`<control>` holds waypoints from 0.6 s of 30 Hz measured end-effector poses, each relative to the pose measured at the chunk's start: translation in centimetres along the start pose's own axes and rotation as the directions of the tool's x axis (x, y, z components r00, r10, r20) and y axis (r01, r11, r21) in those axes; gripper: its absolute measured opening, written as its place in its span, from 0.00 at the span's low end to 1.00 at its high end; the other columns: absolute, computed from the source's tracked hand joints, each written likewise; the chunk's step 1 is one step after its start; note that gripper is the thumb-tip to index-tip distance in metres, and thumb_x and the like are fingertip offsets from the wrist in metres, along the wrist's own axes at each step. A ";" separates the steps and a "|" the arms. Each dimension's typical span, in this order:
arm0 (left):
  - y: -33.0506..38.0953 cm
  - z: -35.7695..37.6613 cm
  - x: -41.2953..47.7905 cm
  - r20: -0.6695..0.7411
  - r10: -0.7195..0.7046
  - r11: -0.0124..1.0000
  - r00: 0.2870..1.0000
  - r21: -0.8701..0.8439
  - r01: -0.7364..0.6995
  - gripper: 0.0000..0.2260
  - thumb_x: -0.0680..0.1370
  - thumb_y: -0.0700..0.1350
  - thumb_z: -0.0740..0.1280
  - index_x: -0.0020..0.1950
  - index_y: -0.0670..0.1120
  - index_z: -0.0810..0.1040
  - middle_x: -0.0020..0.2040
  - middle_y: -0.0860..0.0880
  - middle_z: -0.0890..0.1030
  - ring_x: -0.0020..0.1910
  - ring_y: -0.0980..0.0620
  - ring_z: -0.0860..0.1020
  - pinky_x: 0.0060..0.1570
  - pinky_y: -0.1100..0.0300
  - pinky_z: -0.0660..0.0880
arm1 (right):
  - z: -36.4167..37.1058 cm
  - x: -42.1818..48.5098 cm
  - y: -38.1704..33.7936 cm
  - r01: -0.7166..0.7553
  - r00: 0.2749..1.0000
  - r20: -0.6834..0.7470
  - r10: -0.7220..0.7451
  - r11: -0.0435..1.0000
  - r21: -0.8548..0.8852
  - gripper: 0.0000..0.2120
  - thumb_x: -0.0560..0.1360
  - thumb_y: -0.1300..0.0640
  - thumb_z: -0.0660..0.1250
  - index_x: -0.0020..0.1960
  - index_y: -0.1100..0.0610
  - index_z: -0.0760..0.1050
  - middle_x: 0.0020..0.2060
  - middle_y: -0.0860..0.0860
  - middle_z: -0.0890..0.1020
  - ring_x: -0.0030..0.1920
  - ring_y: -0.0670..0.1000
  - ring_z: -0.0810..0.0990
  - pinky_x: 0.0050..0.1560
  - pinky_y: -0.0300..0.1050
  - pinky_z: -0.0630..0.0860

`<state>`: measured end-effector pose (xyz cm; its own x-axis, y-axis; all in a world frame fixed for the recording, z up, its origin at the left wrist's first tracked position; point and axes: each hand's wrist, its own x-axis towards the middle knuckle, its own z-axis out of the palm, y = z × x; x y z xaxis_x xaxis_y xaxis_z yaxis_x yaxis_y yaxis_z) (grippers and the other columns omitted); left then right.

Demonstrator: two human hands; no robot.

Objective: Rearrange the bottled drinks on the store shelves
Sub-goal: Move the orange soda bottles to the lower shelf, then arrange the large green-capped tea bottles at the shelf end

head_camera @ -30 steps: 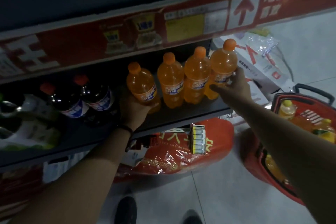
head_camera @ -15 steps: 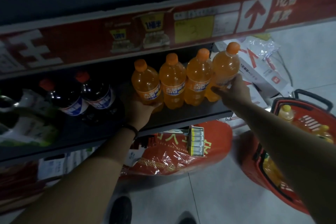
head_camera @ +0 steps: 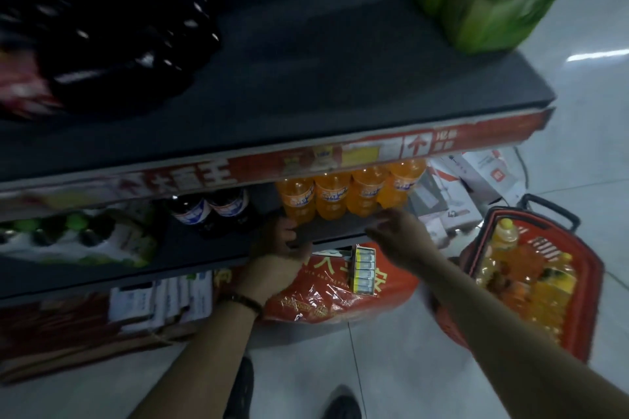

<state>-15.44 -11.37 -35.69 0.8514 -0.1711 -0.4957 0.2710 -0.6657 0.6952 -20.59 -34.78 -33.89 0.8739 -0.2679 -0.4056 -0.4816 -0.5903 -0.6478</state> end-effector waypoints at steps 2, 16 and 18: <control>1.1 -2.1 -4.4 0.053 0.023 0.999 0.998 0.045 -0.025 0.17 0.80 0.51 0.74 0.68 0.55 0.76 0.60 0.57 0.81 0.61 0.53 0.81 0.61 0.56 0.77 | 0.0 -3.2 -2.8 -0.008 0.998 0.062 0.008 1.000 0.010 0.10 0.84 0.53 0.67 0.64 0.54 0.79 0.52 0.46 0.82 0.47 0.44 0.81 0.41 0.35 0.74; -12.9 -22.7 -14.3 -0.104 -0.154 0.988 0.983 0.010 0.156 0.13 0.81 0.51 0.73 0.63 0.52 0.78 0.57 0.53 0.82 0.57 0.52 0.81 0.55 0.61 0.80 | 15.6 -7.7 -24.1 0.179 0.922 0.350 -0.168 0.984 -0.001 0.16 0.83 0.53 0.70 0.68 0.57 0.79 0.65 0.58 0.82 0.66 0.61 0.80 0.55 0.46 0.75; -16.1 -25.3 -13.1 -0.105 -0.188 0.982 0.977 -0.042 0.184 0.15 0.81 0.51 0.72 0.66 0.50 0.77 0.60 0.51 0.80 0.57 0.51 0.81 0.54 0.59 0.81 | 19.2 -6.9 -25.6 0.197 0.899 0.409 -0.155 0.978 -0.062 0.17 0.85 0.53 0.65 0.71 0.59 0.74 0.66 0.61 0.81 0.67 0.64 0.78 0.56 0.50 0.74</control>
<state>-19.56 19.94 -27.21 0.8276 0.0342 -0.5602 0.4420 -0.6549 0.6130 -15.57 -3.15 -26.85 0.8336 0.1622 -0.5280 -0.2947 -0.6778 -0.6736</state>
